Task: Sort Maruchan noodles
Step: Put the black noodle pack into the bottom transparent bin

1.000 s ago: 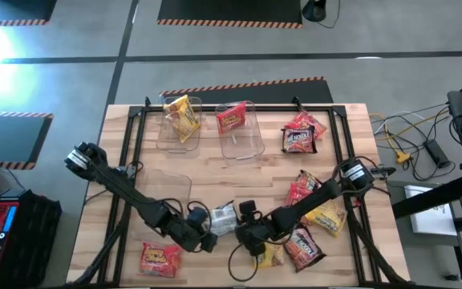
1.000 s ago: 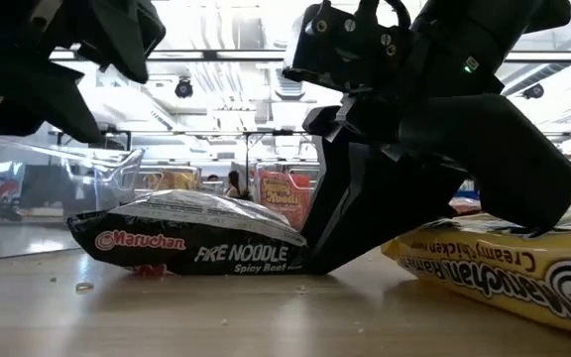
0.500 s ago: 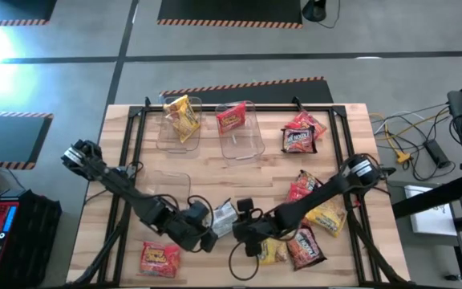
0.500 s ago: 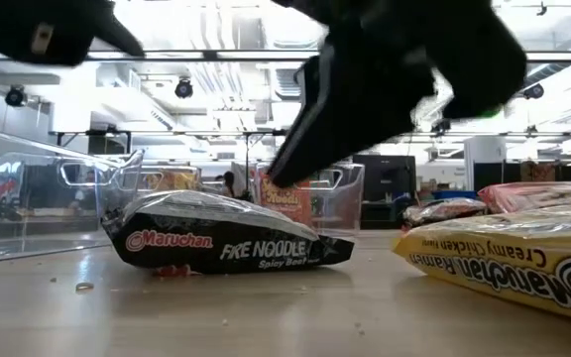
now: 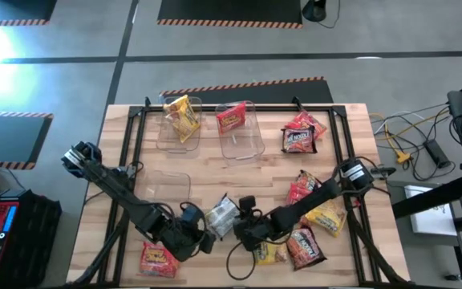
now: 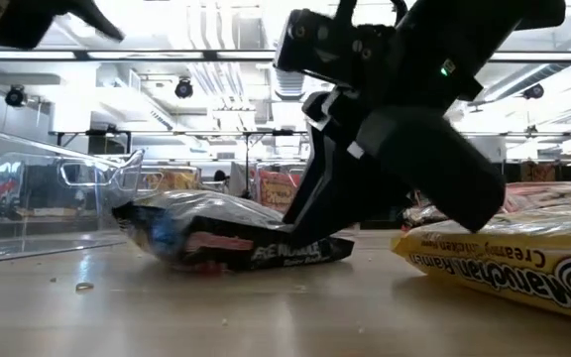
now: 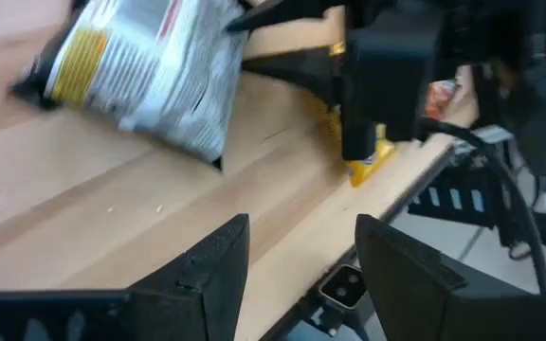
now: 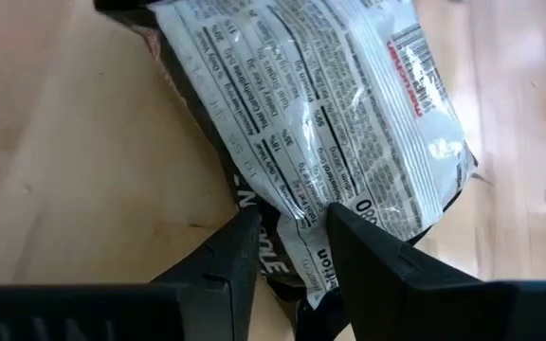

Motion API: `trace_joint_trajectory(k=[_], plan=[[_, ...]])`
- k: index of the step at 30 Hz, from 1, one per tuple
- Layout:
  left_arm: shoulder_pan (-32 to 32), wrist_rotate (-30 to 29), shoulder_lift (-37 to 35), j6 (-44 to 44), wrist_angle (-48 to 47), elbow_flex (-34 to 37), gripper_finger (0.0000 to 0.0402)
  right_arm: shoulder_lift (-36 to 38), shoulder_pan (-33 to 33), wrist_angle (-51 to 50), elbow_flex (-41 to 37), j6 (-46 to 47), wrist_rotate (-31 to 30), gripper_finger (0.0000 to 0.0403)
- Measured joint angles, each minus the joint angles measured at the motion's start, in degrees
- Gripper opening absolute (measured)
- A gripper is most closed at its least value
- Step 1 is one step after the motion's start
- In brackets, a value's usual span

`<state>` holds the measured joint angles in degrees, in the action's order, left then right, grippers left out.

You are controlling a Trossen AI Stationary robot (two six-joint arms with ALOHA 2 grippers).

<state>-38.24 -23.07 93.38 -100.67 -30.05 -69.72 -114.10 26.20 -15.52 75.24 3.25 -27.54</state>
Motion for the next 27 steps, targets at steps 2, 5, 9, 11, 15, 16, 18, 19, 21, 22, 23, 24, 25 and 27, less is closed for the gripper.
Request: trace_joint_trajectory(k=[2,5,9,11,15,16,18,19,21,22,23,24,25,27], plan=[[0.0,0.0,0.7,-0.8,0.3,0.0,0.0176,0.0,-0.1,-0.5,-0.2,0.1,-0.2,0.0114],[0.5,0.0,1.9,-0.8,0.3,0.0,0.0176,0.0,-0.1,-0.7,-0.3,0.1,-0.1,0.0114],[1.8,1.1,2.8,0.0,-1.4,0.0,0.0176,0.1,-0.3,-3.6,-0.3,1.2,-0.3,0.0112],[2.5,1.5,2.8,2.0,-1.6,0.0,0.0176,0.1,-0.3,-5.8,-0.3,1.3,-0.6,0.0111],[4.8,1.8,2.7,8.7,-2.0,0.0,0.0176,0.2,-0.2,-9.3,-0.3,1.7,-0.5,0.0113],[5.6,2.5,2.7,11.0,-2.0,0.0,0.0176,0.2,-0.2,-10.1,-0.3,1.5,-0.5,0.0113],[7.6,4.8,2.7,16.3,-2.4,0.0,0.0176,0.3,0.1,-11.2,-0.4,0.8,-0.4,0.0112],[8.6,6.1,2.8,19.0,-2.9,0.0,0.0176,0.3,0.3,-11.6,-0.4,0.2,-0.3,0.0112],[10.9,8.2,3.3,24.8,-3.0,0.0,0.0176,0.4,0.9,-12.3,-0.4,-0.6,-0.2,0.011],[12.2,9.2,3.4,27.6,-3.1,0.0,0.0176,0.5,1.2,-12.7,-0.4,-1.2,-0.2,0.0109],[13.5,10.3,3.4,30.5,-3.1,0.1,0.0176,0.6,1.7,-13.0,-0.4,-1.4,-0.2,0.0109],[14.8,11.1,3.4,33.6,-3.1,0.1,0.0176,0.8,2.1,-13.4,-0.5,-1.6,-0.1,0.011],[16.1,11.9,3.4,36.4,-3.1,0.1,0.0176,1.0,2.5,-13.8,-0.5,-1.6,0.0,0.011],[18.6,12.8,3.4,41.8,-3.1,0.1,0.0176,1.3,3.2,-14.4,-0.5,-1.5,0.6,0.0109]])
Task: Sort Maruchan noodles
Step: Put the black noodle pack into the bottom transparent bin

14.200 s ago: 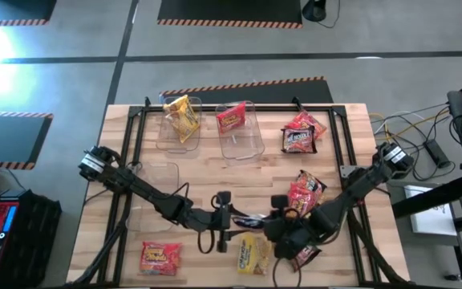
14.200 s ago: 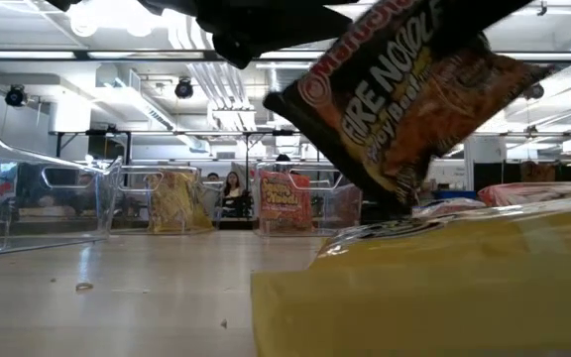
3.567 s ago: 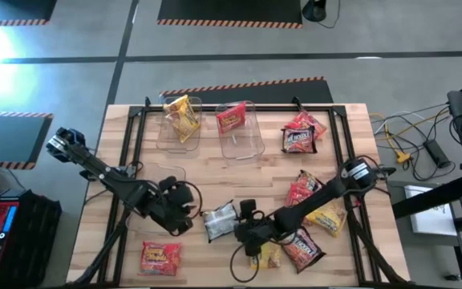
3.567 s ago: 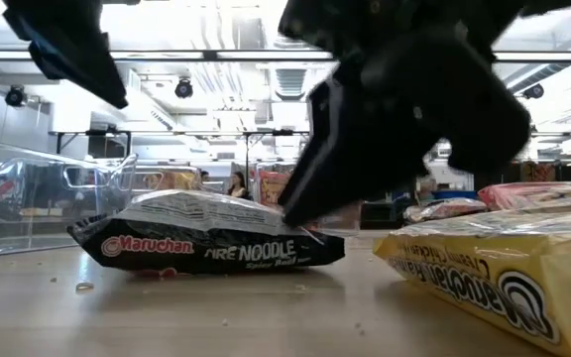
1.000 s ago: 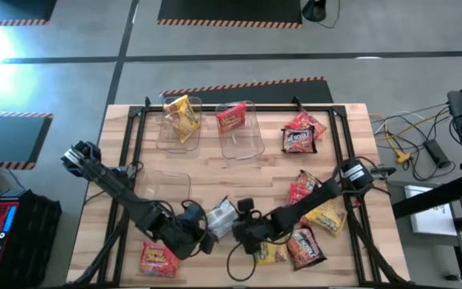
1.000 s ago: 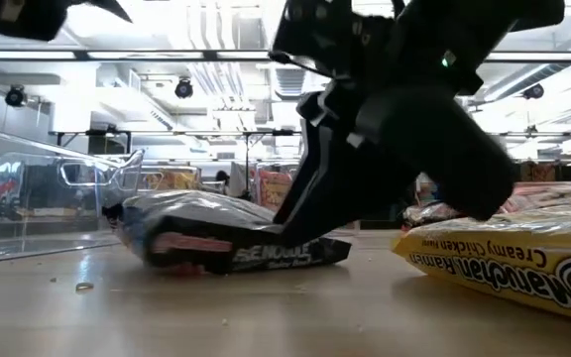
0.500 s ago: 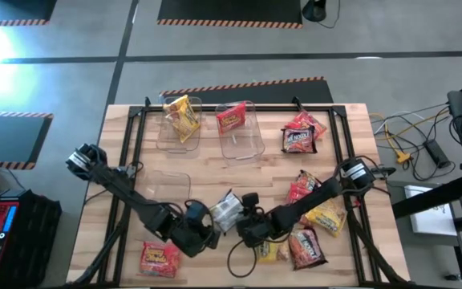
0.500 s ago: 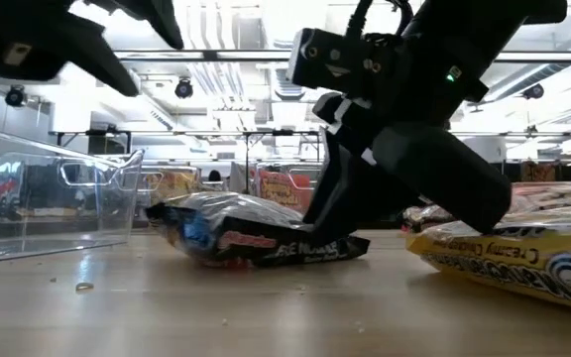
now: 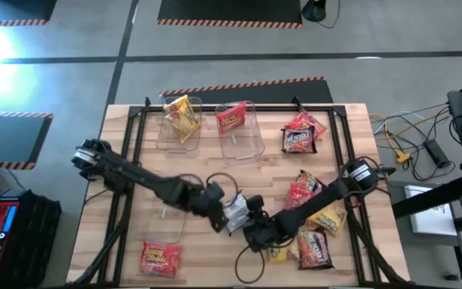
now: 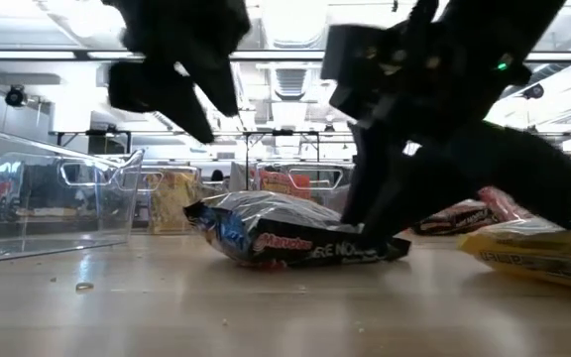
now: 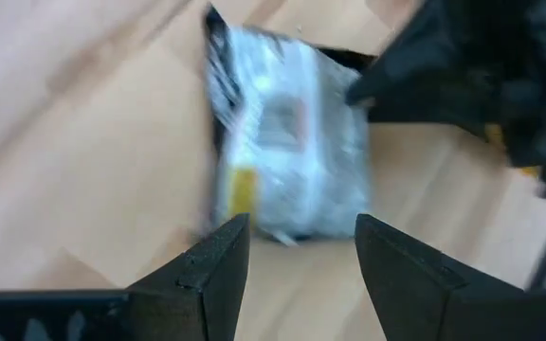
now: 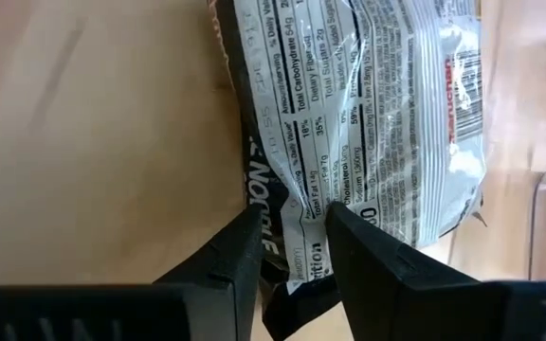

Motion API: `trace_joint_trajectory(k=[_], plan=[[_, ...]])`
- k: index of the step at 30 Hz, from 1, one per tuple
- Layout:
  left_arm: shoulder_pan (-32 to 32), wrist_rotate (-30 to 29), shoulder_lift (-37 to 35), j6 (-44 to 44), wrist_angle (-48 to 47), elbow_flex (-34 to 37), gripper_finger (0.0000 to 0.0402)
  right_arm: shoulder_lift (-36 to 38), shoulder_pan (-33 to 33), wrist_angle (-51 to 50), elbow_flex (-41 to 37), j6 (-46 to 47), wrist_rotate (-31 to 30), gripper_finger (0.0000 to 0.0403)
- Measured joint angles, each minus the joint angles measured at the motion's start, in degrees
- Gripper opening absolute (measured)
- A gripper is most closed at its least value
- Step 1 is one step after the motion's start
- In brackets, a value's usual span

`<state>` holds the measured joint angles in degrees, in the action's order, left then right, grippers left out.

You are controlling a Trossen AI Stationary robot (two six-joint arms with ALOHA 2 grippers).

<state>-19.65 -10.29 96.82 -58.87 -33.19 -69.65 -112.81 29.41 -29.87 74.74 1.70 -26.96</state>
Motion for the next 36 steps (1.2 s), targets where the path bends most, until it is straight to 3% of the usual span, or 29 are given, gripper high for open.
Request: trace_joint_trajectory(k=[4,10,15,21,27,36], plan=[[4.9,4.4,0.5,10.1,0.2,0.0,0.0176,0.3,1.2,-0.3,0.0,0.1,0.1,0.0107],[9.4,15.6,5.6,19.0,3.6,0.0,0.0176,0.3,1.7,-0.1,0.0,0.6,0.2,0.0107],[10.2,17.0,8.6,23.2,4.0,0.1,0.0176,0.3,1.7,0.0,0.0,0.5,0.2,0.0107],[10.3,21.3,10.0,25.4,7.3,0.1,0.0176,0.3,1.7,0.0,0.0,-1.5,0.2,0.0107],[10.4,21.4,10.0,26.3,8.3,1.6,0.0176,0.3,1.7,0.1,0.0,-1.7,0.3,0.0107],[10.6,26.4,9.8,20.1,29.2,12.1,0.0176,0.3,1.7,0.0,0.0,-2.5,0.5,0.0107]])
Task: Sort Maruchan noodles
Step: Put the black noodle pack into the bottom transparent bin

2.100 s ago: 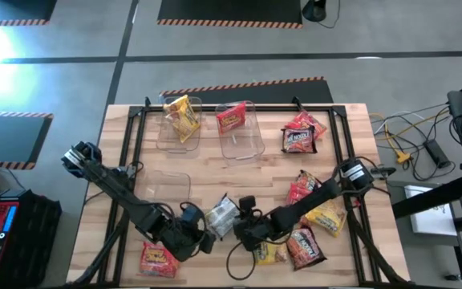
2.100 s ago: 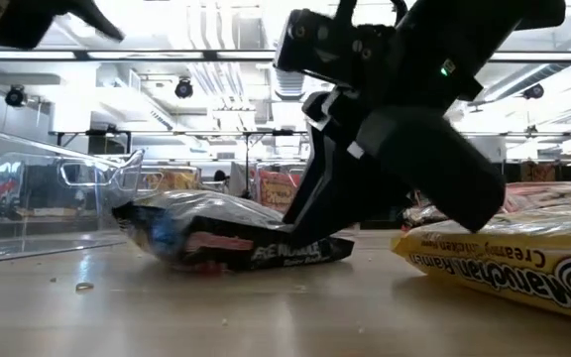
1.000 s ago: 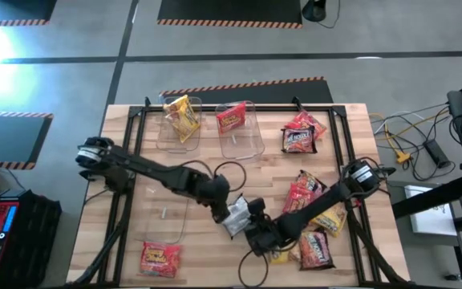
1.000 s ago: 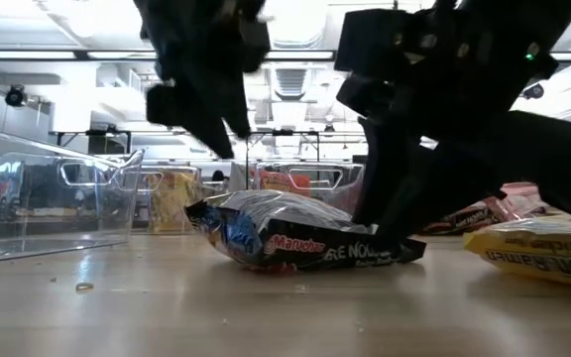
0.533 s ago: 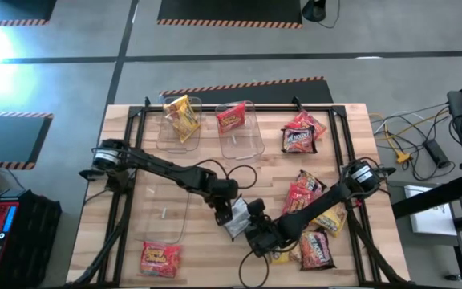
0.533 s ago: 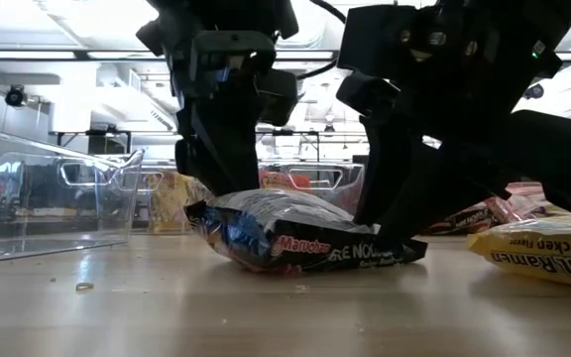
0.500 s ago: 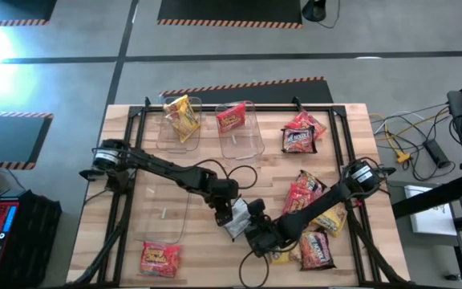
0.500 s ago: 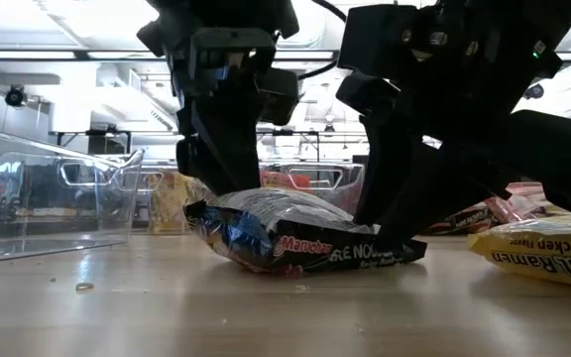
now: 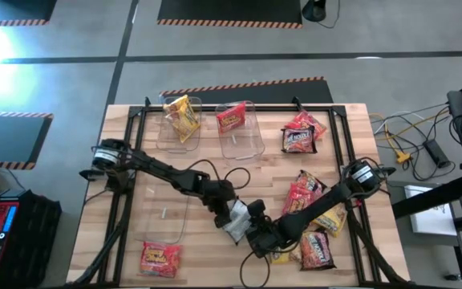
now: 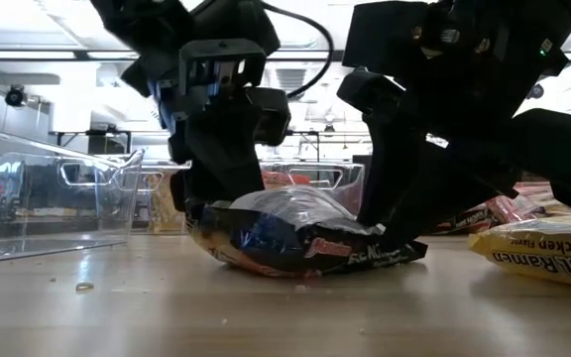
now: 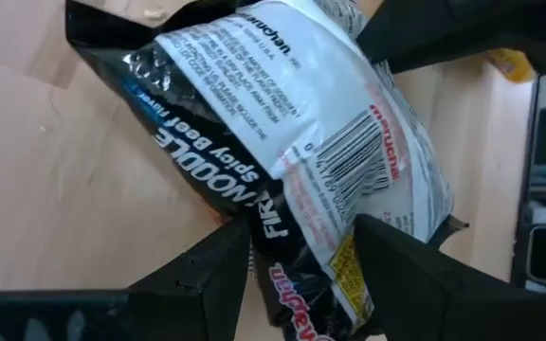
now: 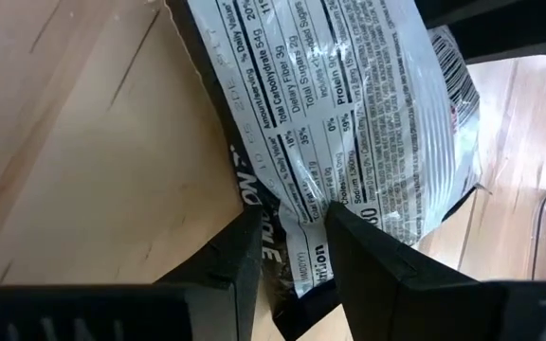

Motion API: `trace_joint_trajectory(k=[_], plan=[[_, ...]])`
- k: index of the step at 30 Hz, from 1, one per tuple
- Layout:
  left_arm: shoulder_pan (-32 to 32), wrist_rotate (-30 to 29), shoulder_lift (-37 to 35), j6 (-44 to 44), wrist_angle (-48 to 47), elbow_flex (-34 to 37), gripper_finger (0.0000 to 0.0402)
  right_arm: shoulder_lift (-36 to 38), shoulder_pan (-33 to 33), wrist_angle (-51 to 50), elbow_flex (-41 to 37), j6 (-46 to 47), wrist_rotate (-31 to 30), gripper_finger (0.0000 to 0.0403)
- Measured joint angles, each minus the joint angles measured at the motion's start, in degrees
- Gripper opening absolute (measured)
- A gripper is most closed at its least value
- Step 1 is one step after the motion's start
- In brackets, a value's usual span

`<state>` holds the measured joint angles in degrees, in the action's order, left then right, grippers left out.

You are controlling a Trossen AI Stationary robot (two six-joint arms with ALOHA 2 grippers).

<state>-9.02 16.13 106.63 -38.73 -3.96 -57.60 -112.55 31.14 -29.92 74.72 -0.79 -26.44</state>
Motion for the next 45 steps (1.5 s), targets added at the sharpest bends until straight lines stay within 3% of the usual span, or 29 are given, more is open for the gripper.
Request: trace_joint_trajectory(k=[11,21,33,45], plan=[[0.2,5.7,0.3,-6.3,11.9,3.4,0.0176,0.0,0.1,0.2,0.0,-0.6,-0.2,0.0107],[0.2,5.6,0.3,-9.2,13.2,3.4,0.0171,0.0,0.1,1.4,-0.1,-1.7,-2.4,0.0106],[0.2,5.5,0.1,-10.4,12.6,3.4,0.0102,0.0,0.0,1.7,-0.1,-1.8,-3.1,0.0107],[0.3,3.3,-3.4,-8.3,10.9,3.4,0.0095,7.3,0.2,0.3,-0.1,4.2,-2.8,0.0107]])
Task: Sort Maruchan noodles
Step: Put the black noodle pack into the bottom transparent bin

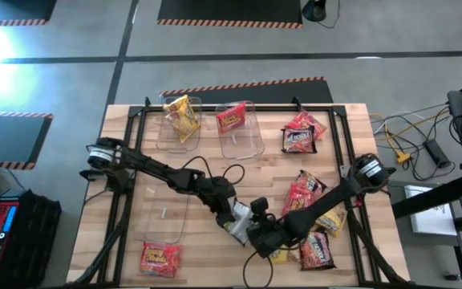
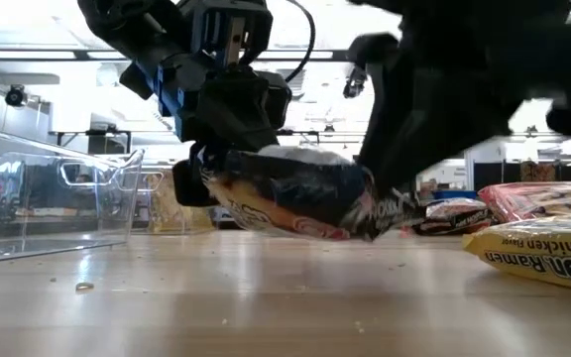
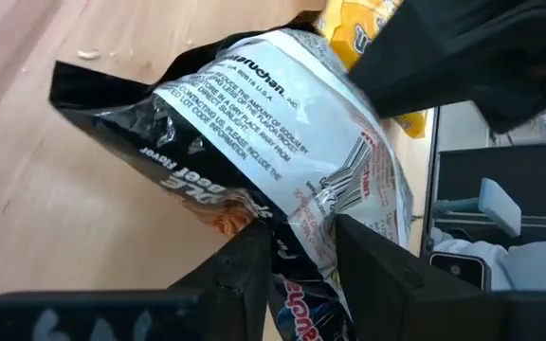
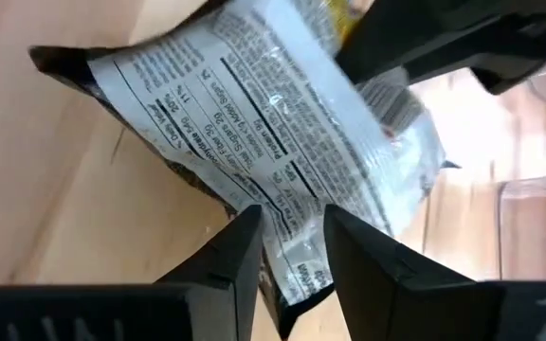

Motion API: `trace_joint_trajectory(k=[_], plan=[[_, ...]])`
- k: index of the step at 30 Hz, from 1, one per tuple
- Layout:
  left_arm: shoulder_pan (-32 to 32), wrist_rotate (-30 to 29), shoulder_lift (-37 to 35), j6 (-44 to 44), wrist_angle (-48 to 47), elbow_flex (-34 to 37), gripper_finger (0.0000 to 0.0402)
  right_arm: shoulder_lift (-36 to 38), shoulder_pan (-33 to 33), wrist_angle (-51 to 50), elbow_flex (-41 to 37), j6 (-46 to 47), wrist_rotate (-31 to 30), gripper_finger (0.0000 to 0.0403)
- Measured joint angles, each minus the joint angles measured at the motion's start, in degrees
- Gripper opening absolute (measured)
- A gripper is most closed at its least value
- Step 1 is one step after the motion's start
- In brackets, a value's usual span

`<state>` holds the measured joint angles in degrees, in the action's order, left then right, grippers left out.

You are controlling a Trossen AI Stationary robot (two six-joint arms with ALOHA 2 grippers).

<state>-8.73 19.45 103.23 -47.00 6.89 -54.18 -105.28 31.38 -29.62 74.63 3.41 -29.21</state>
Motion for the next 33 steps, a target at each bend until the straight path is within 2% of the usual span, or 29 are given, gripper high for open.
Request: trace_joint_trajectory(k=[7,11,18,24,33], plan=[[0.0,-3.3,-2.6,2.1,-4.3,0.3,0.0083,4.5,1.5,0.0,0.1,3.4,-0.3,0.0107],[0.0,-5.3,-4.2,3.4,-6.9,0.4,0.0078,6.5,2.4,0.2,0.1,7.6,2.2,0.0107],[-0.1,-8.9,-8.3,6.0,-9.1,0.4,0.0078,6.9,4.2,0.2,0.1,10.4,2.7,0.0107],[-0.1,-9.1,-9.0,6.0,-13.9,0.4,0.0078,6.9,4.2,0.3,-0.8,15.2,2.6,0.0107],[-0.5,-9.5,-9.4,8.0,-17.8,0.4,0.0079,2.3,3.7,13.0,-4.4,19.6,2.2,0.0104]])
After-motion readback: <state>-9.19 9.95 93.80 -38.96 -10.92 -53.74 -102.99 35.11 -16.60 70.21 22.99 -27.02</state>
